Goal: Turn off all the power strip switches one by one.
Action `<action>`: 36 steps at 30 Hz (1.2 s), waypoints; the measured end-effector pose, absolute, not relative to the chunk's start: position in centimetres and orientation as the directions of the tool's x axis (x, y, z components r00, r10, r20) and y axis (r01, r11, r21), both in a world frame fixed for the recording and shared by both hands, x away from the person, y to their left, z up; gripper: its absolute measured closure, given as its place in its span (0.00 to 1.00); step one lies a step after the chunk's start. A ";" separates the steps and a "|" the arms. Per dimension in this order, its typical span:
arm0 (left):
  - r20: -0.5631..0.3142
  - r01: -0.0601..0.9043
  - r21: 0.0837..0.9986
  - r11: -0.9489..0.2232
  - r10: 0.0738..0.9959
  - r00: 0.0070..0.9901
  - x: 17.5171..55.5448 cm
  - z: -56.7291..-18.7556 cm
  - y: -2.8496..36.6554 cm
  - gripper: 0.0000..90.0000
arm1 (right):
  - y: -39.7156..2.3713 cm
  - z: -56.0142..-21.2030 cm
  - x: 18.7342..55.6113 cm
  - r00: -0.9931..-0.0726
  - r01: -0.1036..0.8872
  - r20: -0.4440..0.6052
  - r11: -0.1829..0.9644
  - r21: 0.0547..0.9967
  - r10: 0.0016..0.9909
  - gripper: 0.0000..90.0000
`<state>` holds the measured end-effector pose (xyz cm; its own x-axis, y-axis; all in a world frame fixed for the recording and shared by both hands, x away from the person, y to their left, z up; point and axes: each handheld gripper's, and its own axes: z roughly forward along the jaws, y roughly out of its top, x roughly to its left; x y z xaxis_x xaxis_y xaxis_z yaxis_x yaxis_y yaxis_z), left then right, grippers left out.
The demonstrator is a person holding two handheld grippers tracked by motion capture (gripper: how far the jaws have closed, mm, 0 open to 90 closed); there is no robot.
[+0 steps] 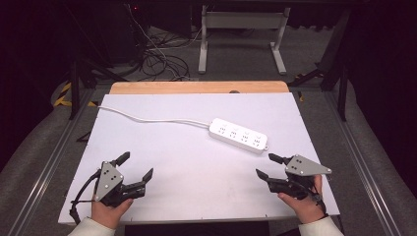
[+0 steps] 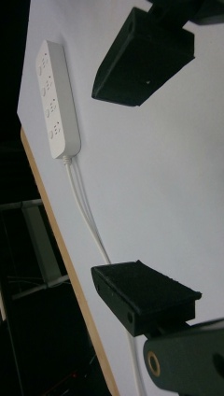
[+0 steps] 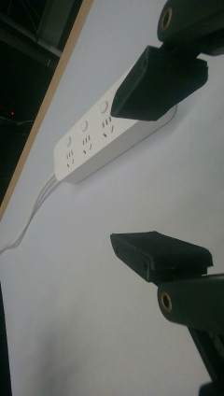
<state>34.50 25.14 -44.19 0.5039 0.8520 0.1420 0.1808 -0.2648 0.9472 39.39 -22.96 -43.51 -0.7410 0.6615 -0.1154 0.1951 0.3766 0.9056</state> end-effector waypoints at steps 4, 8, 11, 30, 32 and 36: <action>0.162 0.177 0.942 -0.284 0.850 0.502 34.6 -44.3 25.1 0.16 | -23.0 -43.3 39.4 -0.758 0.179 -0.132 0.398 0.900 0.639 0.45; 0.173 0.167 0.943 -0.289 0.851 0.495 34.4 -44.2 25.1 0.16 | -22.9 -43.1 39.3 -0.769 0.171 -0.148 0.423 0.890 0.622 0.47; 0.174 0.167 0.943 -0.287 0.854 0.490 34.4 -44.2 25.2 0.16 | -22.7 -43.0 39.4 -0.774 0.182 -0.139 0.427 0.886 0.618 0.46; 0.188 0.161 0.940 -0.300 0.852 0.489 34.4 -44.2 25.0 0.16 | -21.6 -38.8 42.8 -0.784 0.287 -0.064 0.451 0.845 0.618 0.77; 0.191 0.159 0.940 -0.302 0.852 0.488 34.3 -44.2 25.0 0.16 | -21.5 -38.5 43.3 -0.779 0.298 -0.063 0.456 0.839 0.624 0.78; 0.189 0.162 0.940 -0.301 0.852 0.489 34.4 -44.2 25.1 0.16 | -21.0 -37.9 44.4 -0.774 0.316 -0.056 0.463 0.828 0.630 0.82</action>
<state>34.37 25.06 -44.20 0.4889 0.8516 0.1891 0.1616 -0.3014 0.9397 44.42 -20.99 -37.91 -0.7743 0.6304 -0.0562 0.3165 0.4626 0.8282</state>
